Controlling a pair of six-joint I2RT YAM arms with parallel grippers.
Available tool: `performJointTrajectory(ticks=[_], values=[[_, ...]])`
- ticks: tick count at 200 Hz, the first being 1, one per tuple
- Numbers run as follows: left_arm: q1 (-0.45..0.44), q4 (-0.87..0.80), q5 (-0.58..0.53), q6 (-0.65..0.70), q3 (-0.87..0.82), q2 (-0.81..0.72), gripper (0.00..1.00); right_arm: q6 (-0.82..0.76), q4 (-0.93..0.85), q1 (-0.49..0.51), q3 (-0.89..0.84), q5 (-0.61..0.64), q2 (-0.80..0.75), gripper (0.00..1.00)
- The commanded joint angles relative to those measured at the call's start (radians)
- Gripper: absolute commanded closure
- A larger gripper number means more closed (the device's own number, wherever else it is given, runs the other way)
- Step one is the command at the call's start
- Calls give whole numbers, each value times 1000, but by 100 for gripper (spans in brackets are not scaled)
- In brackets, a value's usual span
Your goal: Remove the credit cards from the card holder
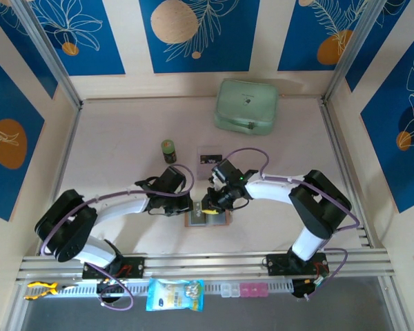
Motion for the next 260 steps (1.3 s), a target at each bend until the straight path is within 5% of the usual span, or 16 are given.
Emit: performJointTrajectory(ticks=[1, 149, 198, 260], values=[[9, -31, 16, 27, -8, 18, 91, 5, 1, 2, 23, -28, 23, 80], [8, -65, 12, 39, 5, 47, 90, -5, 5, 6, 17, -29, 59, 86], [9, -75, 7, 39, 11, 40, 89, -36, -90, 16, 44, 51, 30, 74], [9, -85, 3, 45, 22, 34, 89, -44, -115, 16, 55, 68, 5, 73]])
